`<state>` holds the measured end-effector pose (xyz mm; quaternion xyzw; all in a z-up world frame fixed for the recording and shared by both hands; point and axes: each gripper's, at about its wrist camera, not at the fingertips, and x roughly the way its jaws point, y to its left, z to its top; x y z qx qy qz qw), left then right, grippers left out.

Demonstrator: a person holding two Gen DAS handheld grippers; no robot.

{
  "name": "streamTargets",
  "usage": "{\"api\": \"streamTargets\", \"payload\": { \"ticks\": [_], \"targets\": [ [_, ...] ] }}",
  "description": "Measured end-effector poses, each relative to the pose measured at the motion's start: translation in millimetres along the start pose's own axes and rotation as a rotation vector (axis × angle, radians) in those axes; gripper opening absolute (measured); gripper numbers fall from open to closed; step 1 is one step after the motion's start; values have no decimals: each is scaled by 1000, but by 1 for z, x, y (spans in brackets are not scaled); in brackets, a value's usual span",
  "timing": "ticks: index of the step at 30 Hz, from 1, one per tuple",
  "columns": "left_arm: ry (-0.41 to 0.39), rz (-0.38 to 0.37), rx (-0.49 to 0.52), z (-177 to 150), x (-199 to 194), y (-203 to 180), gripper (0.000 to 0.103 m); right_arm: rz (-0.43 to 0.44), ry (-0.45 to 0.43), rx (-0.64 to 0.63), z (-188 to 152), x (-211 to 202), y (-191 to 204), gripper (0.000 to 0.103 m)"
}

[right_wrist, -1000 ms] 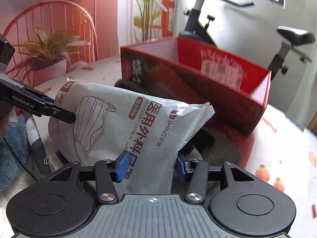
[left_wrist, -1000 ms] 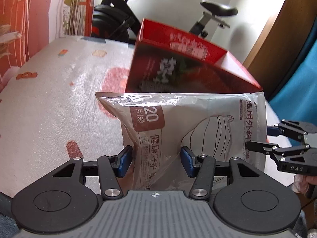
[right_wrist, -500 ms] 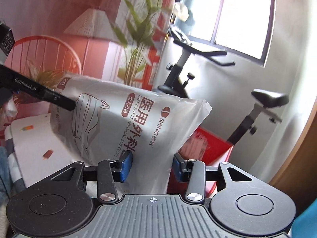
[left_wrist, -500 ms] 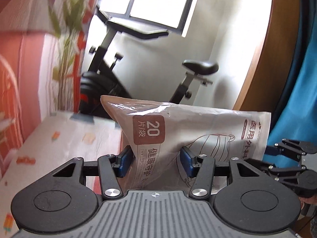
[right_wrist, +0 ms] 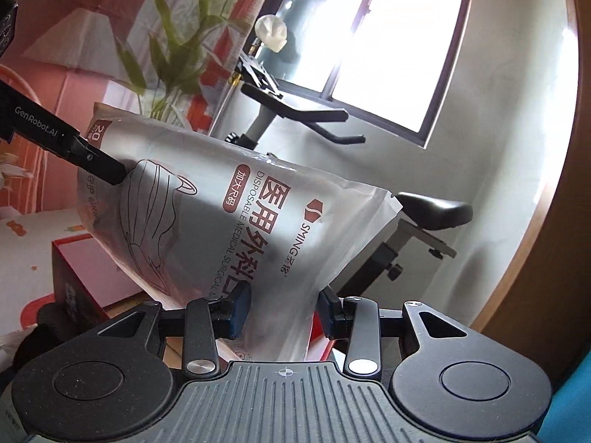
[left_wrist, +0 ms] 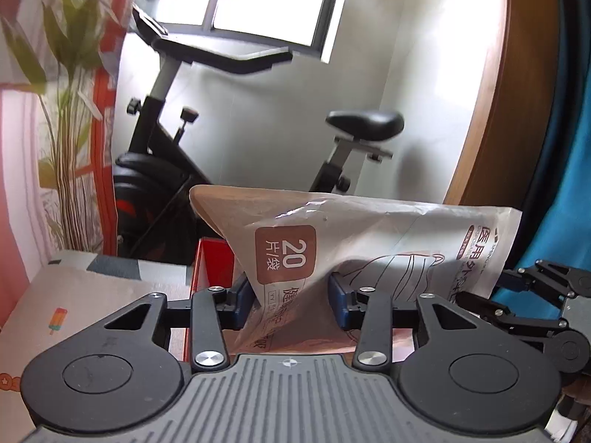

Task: Organize soft objects
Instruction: 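Lift the grey mask bag with the right tool and lower it into the red box, then open the right tool, release the bag, and move back toward the black glove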

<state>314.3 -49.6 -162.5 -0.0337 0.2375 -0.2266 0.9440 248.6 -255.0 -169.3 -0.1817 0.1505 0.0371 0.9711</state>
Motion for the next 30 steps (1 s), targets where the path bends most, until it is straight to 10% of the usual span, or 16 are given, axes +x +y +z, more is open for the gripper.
{"api": "streamTargets", "payload": {
  "ticks": [14, 30],
  "targets": [
    [223, 54, 4, -21, 35, 29, 37, 96, 234, 54, -46, 48, 20, 38],
    [150, 105, 58, -10, 15, 16, 51, 39, 231, 151, -41, 37, 0, 46]
  ]
}}
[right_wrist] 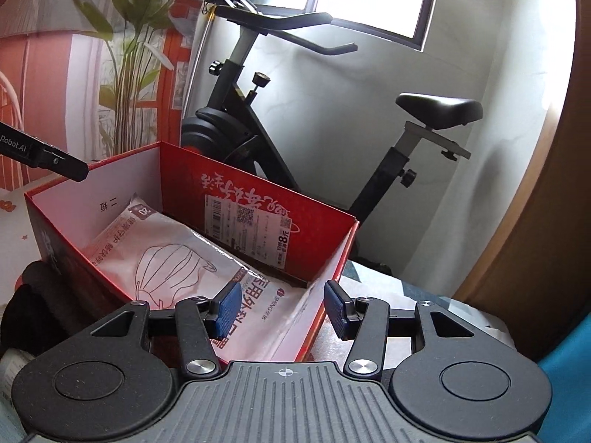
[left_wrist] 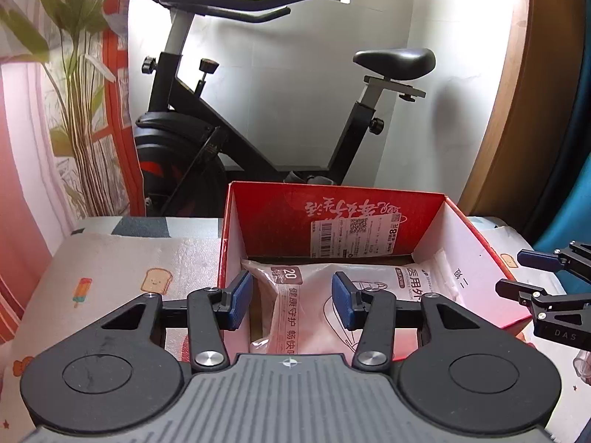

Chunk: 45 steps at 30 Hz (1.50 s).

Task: Organize soft objects
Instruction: 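Open the right tool, release the bag, and move back toward the black glove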

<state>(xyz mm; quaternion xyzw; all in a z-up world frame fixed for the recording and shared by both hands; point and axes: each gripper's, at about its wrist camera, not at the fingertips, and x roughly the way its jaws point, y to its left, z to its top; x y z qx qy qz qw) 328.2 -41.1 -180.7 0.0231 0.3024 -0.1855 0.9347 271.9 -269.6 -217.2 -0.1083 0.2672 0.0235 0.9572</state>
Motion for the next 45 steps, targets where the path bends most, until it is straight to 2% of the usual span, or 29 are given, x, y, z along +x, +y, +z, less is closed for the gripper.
{"api": "streamTargets", "payload": {
  "ticks": [2, 4, 5, 7, 9, 12, 14, 22, 28, 45],
  "targets": [
    [-18, 16, 20, -1, -8, -4, 55, 6, -5, 13, 1, -4, 1, 47],
    [-41, 32, 36, -2, -17, -7, 67, 12, -8, 30, 2, -7, 1, 49],
    [-56, 38, 41, -3, -21, -8, 71, 15, -10, 42, 3, -10, 1, 52],
    [-81, 51, 46, -4, -31, -9, 86, 23, -14, 71, 3, -15, 2, 59],
    [-103, 64, 48, -6, -40, -10, 94, 29, -18, 99, 3, -20, 3, 66],
    [-120, 73, 53, -8, -52, -11, 101, 33, -36, 125, 3, -30, 6, 86],
    [-125, 80, 57, -10, -59, -11, 103, 35, -53, 143, 3, -37, 7, 103],
    [-152, 125, 60, -22, -86, -13, 103, 43, -79, 209, -1, -57, 9, 103],
    [-139, 141, 51, -38, -99, -11, 103, 39, -95, 248, -7, -69, 11, 103],
    [-100, 134, -13, -105, -136, -18, 103, 43, -114, 299, -44, -110, 35, 103]
  ]
}}
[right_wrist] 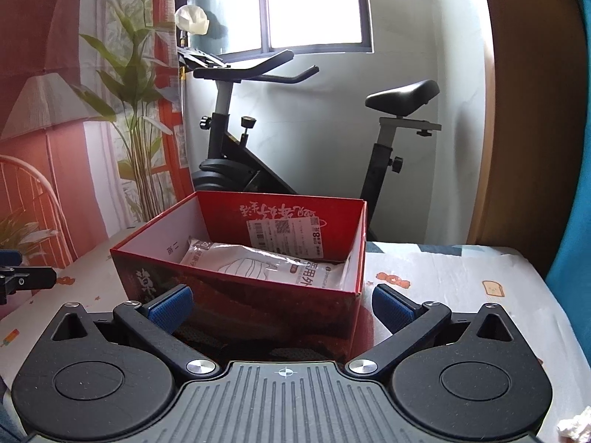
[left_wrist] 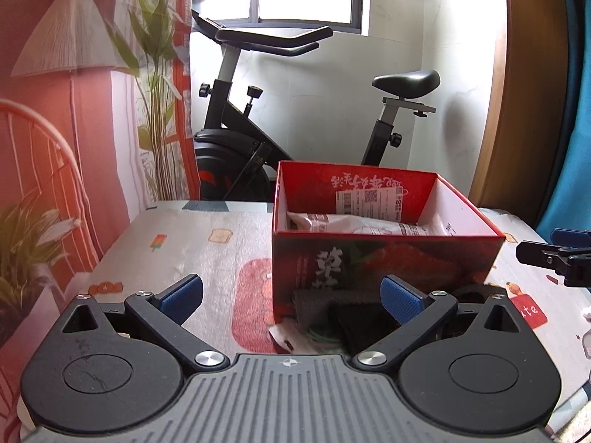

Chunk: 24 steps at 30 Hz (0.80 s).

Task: Organize soft objects
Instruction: 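Open the right tool, release the bag, and move back toward the black glove, then close the left tool on the black glove beside the red box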

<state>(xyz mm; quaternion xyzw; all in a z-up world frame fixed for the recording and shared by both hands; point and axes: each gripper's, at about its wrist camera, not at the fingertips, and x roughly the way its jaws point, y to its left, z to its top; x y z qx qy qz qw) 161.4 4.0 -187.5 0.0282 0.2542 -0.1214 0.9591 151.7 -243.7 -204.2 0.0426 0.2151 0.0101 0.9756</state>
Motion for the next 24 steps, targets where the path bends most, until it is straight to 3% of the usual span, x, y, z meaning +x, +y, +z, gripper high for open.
{"api": "streamTargets", "payload": {
  "ticks": [12, 24],
  "targets": [
    [76, -39, -50, -50, -10, -1, 103, 25, 58, 12, -52, -22, 15, 103],
    [167, -67, -101, -79, 9, 4, 103, 72, 141, -20, -99, -10, 33, 99]
  ]
}}
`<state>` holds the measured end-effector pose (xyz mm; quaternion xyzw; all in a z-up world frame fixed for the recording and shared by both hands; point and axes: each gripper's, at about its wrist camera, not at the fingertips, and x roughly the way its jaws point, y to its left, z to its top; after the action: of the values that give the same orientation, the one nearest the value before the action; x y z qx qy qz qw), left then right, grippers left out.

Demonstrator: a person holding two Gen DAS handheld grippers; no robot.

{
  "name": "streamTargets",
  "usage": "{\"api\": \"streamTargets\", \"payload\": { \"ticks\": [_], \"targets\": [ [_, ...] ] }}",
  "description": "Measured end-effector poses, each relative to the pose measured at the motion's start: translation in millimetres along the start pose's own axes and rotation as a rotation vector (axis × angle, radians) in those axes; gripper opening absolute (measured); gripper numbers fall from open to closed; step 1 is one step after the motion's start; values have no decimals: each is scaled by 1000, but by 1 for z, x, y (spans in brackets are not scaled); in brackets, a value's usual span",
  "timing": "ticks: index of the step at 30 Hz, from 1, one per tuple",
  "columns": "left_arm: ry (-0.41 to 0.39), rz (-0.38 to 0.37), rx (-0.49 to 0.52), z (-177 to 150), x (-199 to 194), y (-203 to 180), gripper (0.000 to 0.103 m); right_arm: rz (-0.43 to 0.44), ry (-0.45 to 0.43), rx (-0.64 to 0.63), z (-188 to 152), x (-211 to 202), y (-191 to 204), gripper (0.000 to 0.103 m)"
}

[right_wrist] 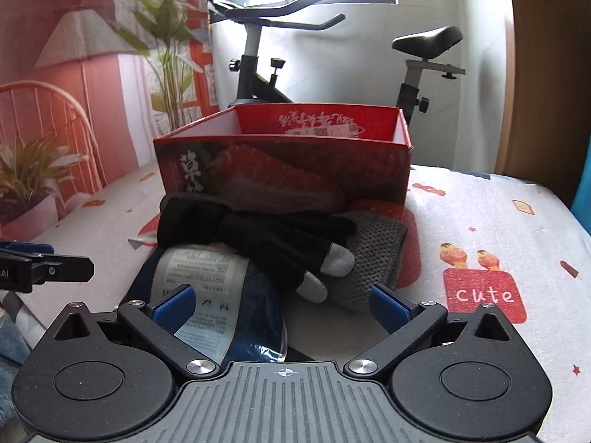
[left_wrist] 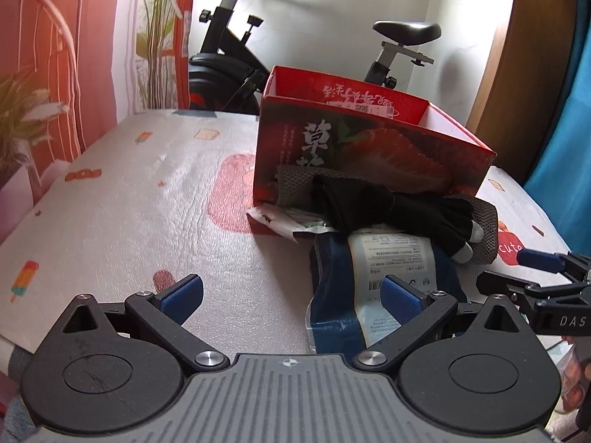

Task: Organize soft objects
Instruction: 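Close the left tool on the black glove beside the red box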

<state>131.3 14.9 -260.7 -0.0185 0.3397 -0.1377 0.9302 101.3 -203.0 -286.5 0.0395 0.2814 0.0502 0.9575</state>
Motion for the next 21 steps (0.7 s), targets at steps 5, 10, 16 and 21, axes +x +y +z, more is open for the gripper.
{"api": "streamTargets", "payload": {
  "ticks": [5, 10, 16, 21],
  "targets": [
    [18, -7, -33, -4, 5, 4, 103, 25, 23, 15, -7, 7, -4, 94],
    [42, -17, -28, -6, 13, 2, 101, 45, 51, 12, -14, 16, -4, 89],
    [42, -30, -37, -1, 18, 4, 89, 58, 65, 9, -18, 25, -5, 84],
    [8, -60, -59, 19, 25, 4, 72, 18, 11, -19, -9, 25, -9, 78]
  ]
}}
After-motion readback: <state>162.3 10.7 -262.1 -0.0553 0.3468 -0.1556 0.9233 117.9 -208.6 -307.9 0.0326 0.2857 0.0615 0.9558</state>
